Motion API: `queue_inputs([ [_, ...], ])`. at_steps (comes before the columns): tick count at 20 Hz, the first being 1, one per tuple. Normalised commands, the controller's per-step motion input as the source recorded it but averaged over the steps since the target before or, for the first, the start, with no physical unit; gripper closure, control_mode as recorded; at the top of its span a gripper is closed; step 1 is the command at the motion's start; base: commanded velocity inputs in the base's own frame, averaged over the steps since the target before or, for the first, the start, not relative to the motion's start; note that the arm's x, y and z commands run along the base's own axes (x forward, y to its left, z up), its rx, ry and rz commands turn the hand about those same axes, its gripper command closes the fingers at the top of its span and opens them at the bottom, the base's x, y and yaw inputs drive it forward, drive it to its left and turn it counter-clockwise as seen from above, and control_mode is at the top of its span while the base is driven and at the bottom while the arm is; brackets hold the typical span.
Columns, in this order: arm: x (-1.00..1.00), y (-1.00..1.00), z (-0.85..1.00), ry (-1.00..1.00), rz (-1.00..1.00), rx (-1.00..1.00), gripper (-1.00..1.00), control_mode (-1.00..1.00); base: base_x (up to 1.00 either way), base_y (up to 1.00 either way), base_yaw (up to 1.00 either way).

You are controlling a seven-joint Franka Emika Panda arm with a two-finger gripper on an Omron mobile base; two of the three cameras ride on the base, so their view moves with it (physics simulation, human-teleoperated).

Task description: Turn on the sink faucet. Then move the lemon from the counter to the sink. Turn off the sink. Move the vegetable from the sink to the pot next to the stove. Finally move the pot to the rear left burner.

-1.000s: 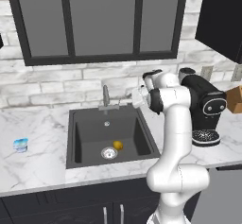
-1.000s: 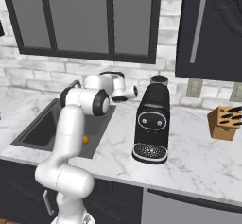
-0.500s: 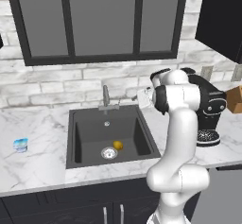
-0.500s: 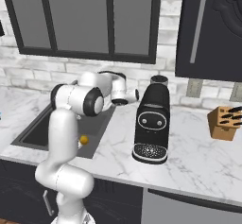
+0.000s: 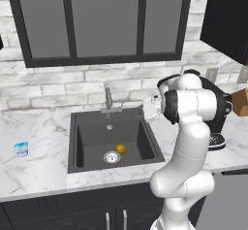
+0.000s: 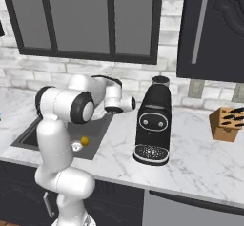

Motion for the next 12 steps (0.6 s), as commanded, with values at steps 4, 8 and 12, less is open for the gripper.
queue_inputs([
  [4, -0.44, 0.15, 0.0, 0.04, -0.07, 0.0, -1.0, -1.0, 0.0, 0.0, 0.0],
  [8, -0.36, 0.19, 0.04, 0.09, -0.09, 0.0, -1.0, -1.0, 0.0, 0.0, 0.0],
  [12, -0.31, 0.15, 0.03, 0.13, -0.1, 0.0, -1.0, -1.0, 0.0, 0.0, 0.0],
])
